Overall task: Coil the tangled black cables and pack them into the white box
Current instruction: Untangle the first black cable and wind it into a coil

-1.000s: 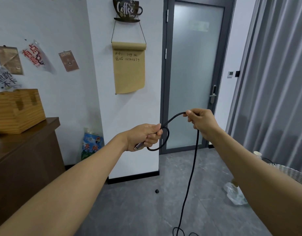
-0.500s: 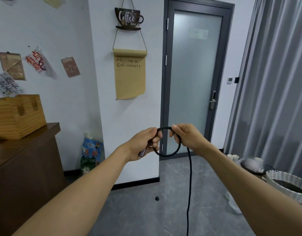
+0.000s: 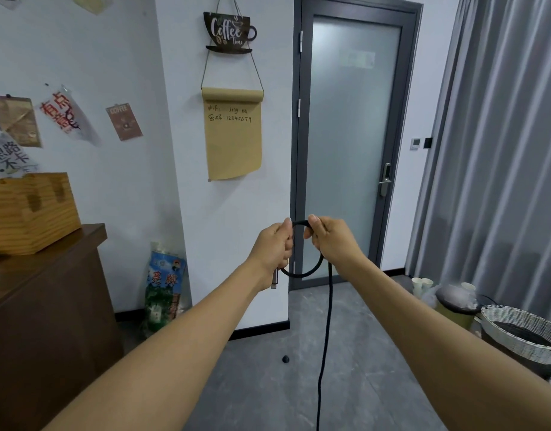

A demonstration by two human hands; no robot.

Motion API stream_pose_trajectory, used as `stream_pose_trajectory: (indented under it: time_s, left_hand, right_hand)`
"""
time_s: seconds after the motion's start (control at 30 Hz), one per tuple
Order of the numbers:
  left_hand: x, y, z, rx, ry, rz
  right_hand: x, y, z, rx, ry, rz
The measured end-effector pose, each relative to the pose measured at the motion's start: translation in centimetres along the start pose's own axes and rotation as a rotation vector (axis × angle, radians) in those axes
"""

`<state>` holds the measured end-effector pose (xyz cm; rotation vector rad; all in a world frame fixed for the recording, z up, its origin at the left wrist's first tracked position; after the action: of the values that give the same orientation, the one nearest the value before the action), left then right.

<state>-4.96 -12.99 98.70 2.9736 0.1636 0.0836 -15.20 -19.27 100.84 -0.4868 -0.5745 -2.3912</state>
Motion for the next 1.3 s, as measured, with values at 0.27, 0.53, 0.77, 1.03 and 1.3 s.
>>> stream_pose_trajectory:
  time_s: [0.27,0.53,0.77,1.03,1.3]
  left_hand:
    - [2.8,-0.6,0.6,-0.014,-0.067,-0.129]
    - [11.7,-1.9,2.0,0.043,-0.235,-0.553]
    - [10.5,-1.0,-0.8,-0.13,0.091,-0.599]
    - [4.4,-0.1,-1.7,-0.177,0.411,-0.322]
    - [1.2,0.4,-0.6,-0.087,0.465,-0.071]
  right_hand:
    - [-0.2,-1.2,-2.2,-0.03,0.128,0.172]
    - [2.8,-3.8,-8.2,-0.132,0.167,0.007]
    - [1.9,-2.1,-3.4,-0.042,-0.475,-0.064]
    - [-2.0,-0.7,1.5,-0.026,-0.696,0.2]
    - [-2.3,-0.6,3.4,0.041,-0.484,0.287]
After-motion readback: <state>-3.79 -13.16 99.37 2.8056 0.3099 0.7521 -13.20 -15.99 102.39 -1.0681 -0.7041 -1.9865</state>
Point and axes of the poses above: each hand's wrist, its own y-axis towards the middle knuckle, its own x-axis out of the back of the hand, z = x × y, the point moved 8 cm from there along y, towards the middle knuckle, and after that the axes turned 15 degrees about z, right-handed, at the moved point
